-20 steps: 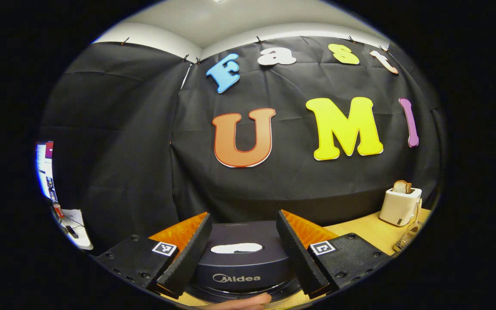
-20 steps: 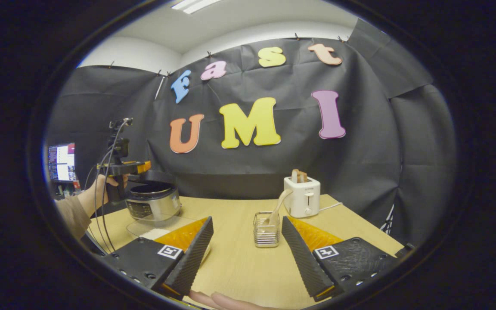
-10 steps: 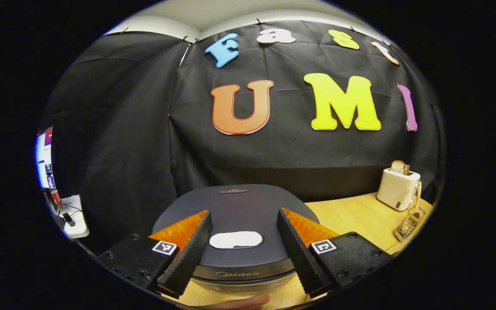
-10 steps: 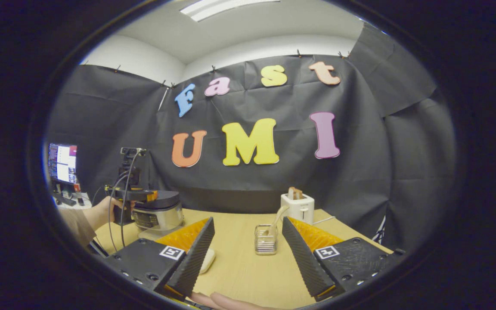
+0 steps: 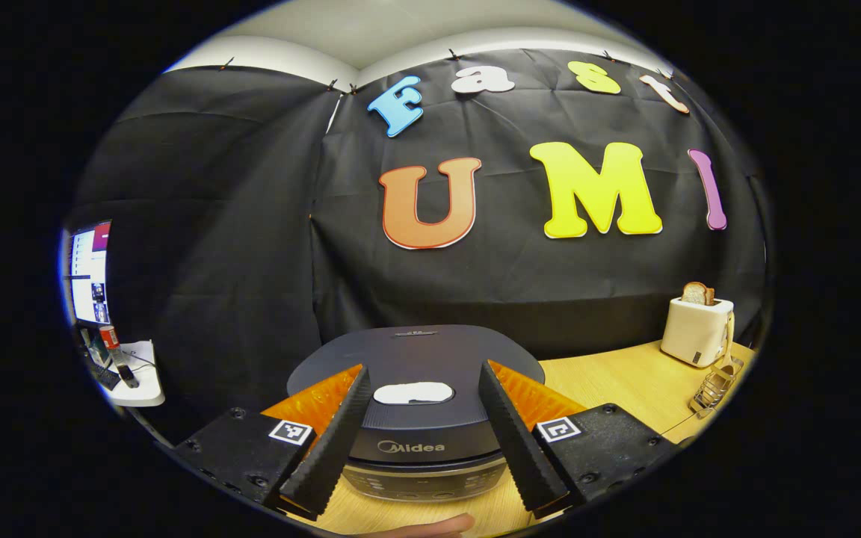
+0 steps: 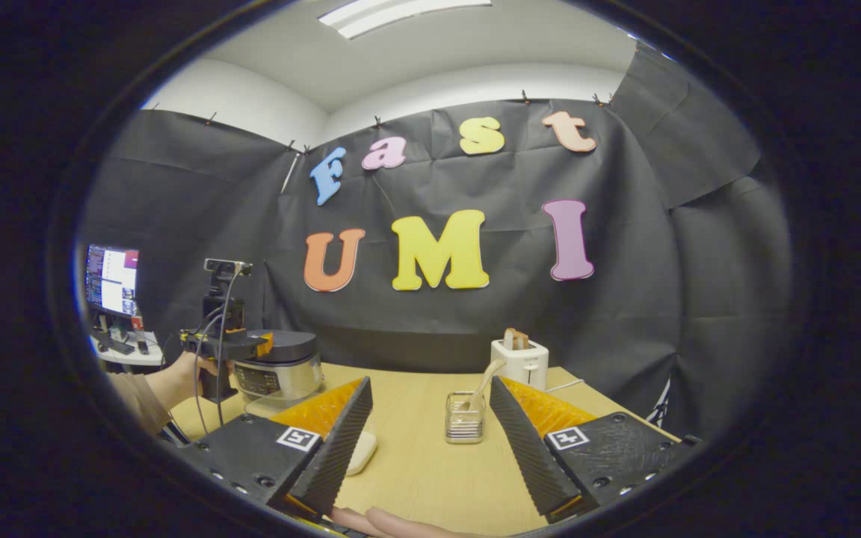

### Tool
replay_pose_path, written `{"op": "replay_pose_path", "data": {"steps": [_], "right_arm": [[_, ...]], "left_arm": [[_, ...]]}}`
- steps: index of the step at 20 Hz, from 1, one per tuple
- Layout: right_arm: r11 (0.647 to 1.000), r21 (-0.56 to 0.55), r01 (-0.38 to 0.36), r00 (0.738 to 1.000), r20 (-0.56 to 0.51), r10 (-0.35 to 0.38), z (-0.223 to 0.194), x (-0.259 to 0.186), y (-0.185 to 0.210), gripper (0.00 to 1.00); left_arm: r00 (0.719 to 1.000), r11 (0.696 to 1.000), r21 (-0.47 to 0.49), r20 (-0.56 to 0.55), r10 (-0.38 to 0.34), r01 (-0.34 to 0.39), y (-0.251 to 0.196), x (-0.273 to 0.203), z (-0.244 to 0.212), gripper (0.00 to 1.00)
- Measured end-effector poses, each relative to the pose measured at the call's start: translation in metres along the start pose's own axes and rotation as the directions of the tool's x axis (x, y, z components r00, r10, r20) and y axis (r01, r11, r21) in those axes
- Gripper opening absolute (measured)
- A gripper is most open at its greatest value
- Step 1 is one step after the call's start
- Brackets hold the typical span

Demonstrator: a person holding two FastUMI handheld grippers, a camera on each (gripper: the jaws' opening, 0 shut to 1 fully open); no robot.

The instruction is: Close the left gripper, press the button to open the rice cooker; take a wooden spoon from the chopstick holder with the right hand, scoop a spoonful of rice and pour it into the rice cooker, then put the wooden spoon back into the chopstick holder.

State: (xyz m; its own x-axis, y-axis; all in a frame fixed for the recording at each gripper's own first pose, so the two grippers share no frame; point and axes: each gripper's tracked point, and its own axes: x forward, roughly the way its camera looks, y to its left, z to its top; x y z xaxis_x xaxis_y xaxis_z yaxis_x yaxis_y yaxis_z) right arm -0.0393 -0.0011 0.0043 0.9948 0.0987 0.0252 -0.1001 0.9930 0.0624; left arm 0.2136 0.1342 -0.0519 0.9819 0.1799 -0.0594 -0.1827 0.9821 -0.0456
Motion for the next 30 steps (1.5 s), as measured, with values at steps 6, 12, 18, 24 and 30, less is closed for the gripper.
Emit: {"op": "replay_pose_path", "data": {"steps": [6,12,18,24,30], "right_arm": [[1.000,0.016,-0.006,1.000,-0.006,0.006,-0.001,0.001,0.001,0.94],[1.000,0.006,-0.008,1.000,0.000,0.008,0.000,-0.002,0.004,0.94],[1.000,-0.002,-0.021,1.000,-0.002,0.021,0.006,-0.006,0.012,0.94],[0.999,-0.009,-0.041,0.999,0.012,0.041,0.009,-0.013,0.023,0.94],[1.000,-0.008,-0.014,1.000,-0.021,0.014,-0.002,-0.004,0.011,0.94]], "left_arm": [[1.000,1.000,-0.003,0.010,0.025,-0.025,0.002,-0.012,-0.005,0.92],[0.999,1.000,-0.023,0.035,-0.019,0.019,-0.015,-0.055,0.006,0.90],[0.994,0.996,0.018,0.070,-0.083,0.082,-0.044,-0.134,0.032,0.90],[0.986,0.985,0.036,-0.012,-0.169,0.169,-0.086,-0.205,0.017,0.92],[0.978,0.981,0.028,-0.093,-0.187,0.191,-0.112,-0.242,0.002,0.96]]}}
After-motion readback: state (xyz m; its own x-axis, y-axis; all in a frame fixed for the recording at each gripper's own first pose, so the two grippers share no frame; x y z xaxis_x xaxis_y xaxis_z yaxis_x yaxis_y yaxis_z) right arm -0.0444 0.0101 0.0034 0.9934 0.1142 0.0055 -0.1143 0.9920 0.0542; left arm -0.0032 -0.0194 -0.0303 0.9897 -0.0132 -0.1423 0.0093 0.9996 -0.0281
